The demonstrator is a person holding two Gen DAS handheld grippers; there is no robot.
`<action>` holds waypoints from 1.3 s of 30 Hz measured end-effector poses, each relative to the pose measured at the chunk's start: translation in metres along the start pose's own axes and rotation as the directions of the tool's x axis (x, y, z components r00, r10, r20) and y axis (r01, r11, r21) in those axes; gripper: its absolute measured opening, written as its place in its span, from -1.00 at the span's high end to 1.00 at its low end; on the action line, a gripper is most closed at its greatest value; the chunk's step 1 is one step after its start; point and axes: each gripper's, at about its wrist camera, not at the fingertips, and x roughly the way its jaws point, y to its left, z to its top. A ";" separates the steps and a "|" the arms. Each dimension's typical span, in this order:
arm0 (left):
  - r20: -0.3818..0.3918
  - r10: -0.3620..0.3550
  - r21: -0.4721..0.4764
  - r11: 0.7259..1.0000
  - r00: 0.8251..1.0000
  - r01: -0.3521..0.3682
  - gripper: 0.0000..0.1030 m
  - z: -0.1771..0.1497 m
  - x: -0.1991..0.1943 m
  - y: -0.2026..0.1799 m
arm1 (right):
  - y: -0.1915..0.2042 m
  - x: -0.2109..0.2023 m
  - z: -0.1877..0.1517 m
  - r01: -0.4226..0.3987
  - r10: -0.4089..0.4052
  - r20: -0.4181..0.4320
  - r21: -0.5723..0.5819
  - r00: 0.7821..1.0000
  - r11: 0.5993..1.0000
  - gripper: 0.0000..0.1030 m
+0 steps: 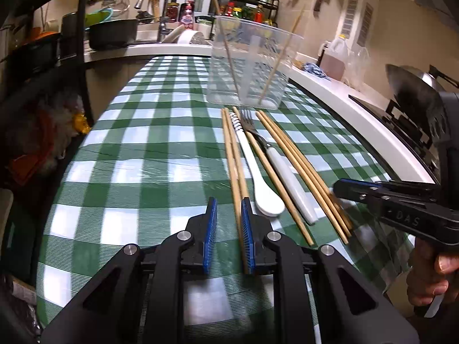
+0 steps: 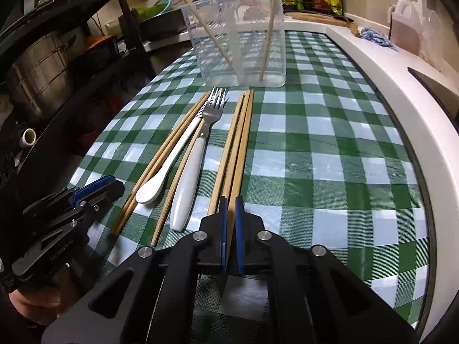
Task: Organize utensils
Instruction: 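Move both open grippers back down to the chopsticks on the cloth, then close the left gripper on a wooden chopstick while the right gripper grasps another chopstick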
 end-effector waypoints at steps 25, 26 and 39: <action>-0.003 0.087 0.089 0.992 0.996 -0.087 0.67 -0.005 0.006 -0.013 | -0.011 0.005 0.000 0.138 -0.138 -0.019 0.000 0.990 0.990 0.87; -0.017 0.083 0.077 0.994 0.996 -0.082 0.67 -0.005 0.008 -0.011 | -0.012 0.005 0.000 0.142 -0.142 -0.017 0.005 0.990 0.990 0.87; -0.003 0.111 0.045 0.993 0.994 -0.110 0.88 -0.001 0.010 0.001 | -0.013 0.004 -0.003 0.172 -0.172 -0.011 0.027 0.985 0.985 0.86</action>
